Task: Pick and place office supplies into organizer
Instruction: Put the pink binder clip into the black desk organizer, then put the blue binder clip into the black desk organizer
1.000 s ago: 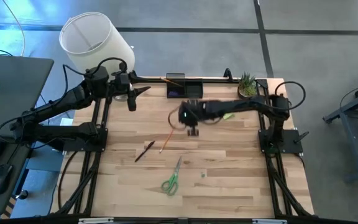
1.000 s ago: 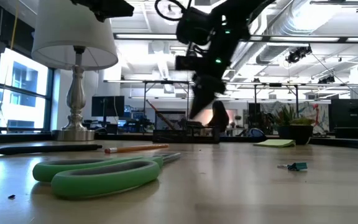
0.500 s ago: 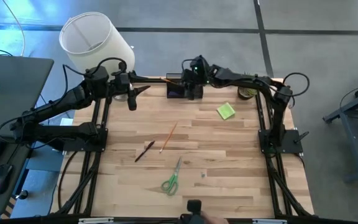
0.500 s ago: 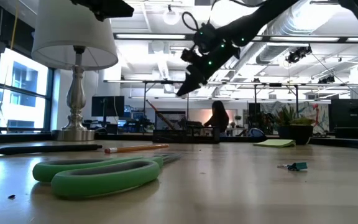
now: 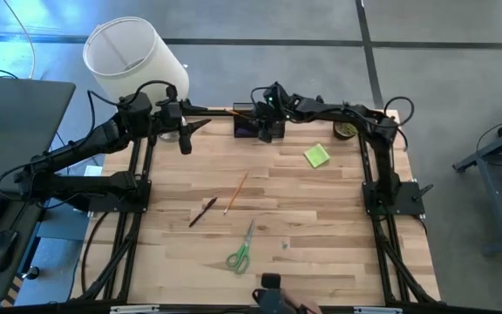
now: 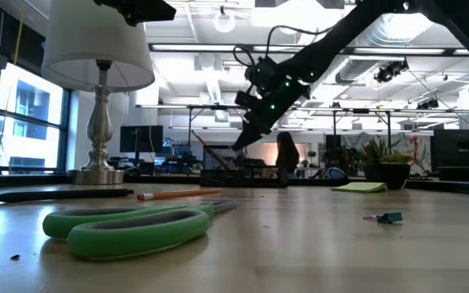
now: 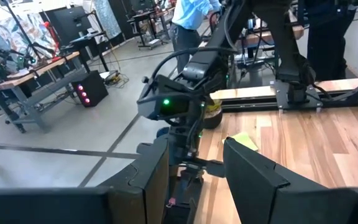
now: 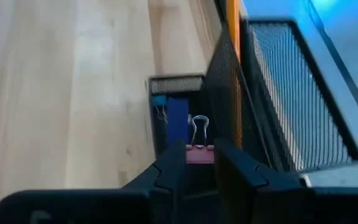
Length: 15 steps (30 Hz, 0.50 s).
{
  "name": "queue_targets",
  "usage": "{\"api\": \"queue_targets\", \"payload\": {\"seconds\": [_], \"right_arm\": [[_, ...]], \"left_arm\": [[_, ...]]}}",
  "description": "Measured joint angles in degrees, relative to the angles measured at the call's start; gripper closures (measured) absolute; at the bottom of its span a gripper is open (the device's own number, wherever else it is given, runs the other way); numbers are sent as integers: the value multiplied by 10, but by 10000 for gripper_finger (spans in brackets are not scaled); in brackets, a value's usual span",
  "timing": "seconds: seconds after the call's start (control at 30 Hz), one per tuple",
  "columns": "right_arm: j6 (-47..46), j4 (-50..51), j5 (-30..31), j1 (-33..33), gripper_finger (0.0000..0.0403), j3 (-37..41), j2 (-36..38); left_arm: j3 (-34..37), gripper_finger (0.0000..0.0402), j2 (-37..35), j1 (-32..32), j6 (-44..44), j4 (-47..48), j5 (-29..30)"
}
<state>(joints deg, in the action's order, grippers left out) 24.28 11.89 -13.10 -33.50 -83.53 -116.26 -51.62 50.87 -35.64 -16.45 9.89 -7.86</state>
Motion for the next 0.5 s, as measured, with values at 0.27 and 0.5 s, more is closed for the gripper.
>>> {"api": "queue_targets", "payload": {"seconds": [0.27, 0.5], "right_arm": [[-7, -22, 12, -1, 268, 0, -5], [-45, 48, 5, 8, 223, -30, -5]], "left_arm": [[0, 261, 0, 0, 0, 0, 0], [0, 261, 6, 0, 0, 7, 0]]}}
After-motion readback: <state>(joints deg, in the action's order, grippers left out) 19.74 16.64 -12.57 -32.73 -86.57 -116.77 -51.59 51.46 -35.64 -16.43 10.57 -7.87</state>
